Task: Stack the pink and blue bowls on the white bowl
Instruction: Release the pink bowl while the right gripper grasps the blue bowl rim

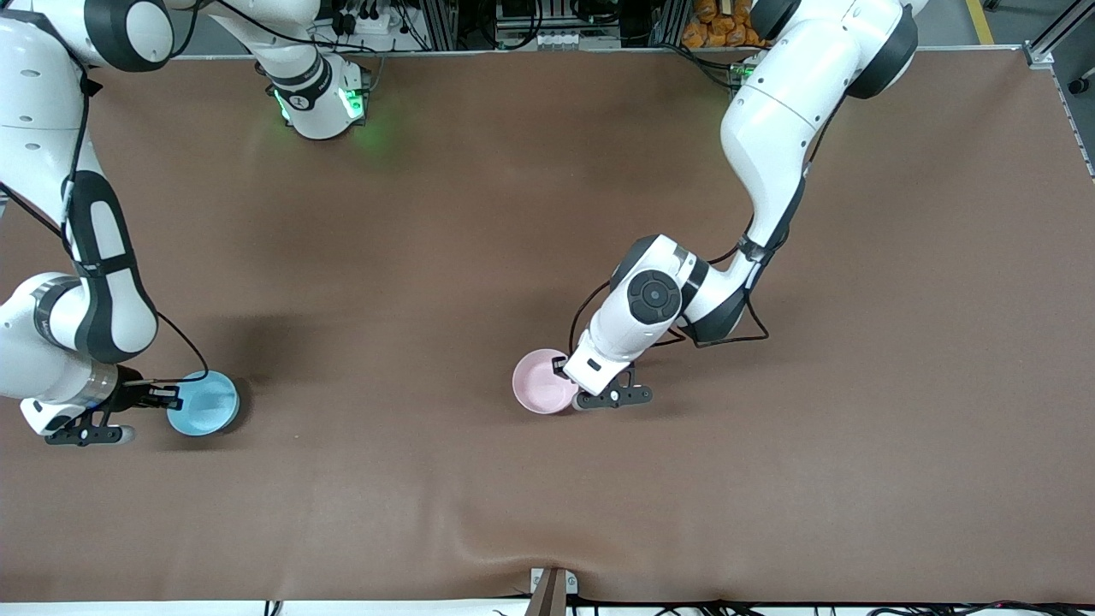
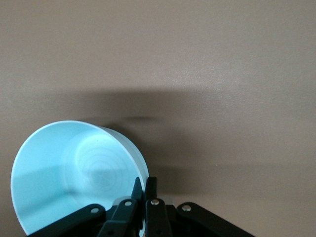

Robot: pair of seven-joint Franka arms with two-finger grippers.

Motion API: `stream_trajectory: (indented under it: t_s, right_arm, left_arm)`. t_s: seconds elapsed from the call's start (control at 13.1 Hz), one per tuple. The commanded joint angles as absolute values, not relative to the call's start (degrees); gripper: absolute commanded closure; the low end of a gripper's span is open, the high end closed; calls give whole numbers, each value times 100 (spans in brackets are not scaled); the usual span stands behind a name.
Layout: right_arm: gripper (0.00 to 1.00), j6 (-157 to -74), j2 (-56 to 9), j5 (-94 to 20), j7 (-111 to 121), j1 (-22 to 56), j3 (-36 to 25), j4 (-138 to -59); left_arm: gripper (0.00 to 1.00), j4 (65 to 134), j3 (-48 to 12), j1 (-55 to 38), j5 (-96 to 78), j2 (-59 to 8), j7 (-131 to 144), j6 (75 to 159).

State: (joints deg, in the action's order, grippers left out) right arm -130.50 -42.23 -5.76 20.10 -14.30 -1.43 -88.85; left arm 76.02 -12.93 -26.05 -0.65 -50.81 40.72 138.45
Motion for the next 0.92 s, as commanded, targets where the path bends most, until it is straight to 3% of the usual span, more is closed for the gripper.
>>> stream_trajectory:
  t_s: [0.0, 0.38, 0.84]
  right_arm:
    - [100, -12623, -3912, -668, 2127, -1380, -106, -8947]
    - [100, -11393, -3016, -686, 1198, -705, -79, -9044]
    - [100, -11399, -2646, -1809, -603, 297, -88, -9026]
  left_arm:
    - [0, 7488, -1248, -2672, -149, -5089, 4157, 13887]
    - [0, 7488, -1248, -2584, -115, -4685, 4184, 13625]
    - [0, 7497, -1020, -2303, 428, -3623, 4096, 12097]
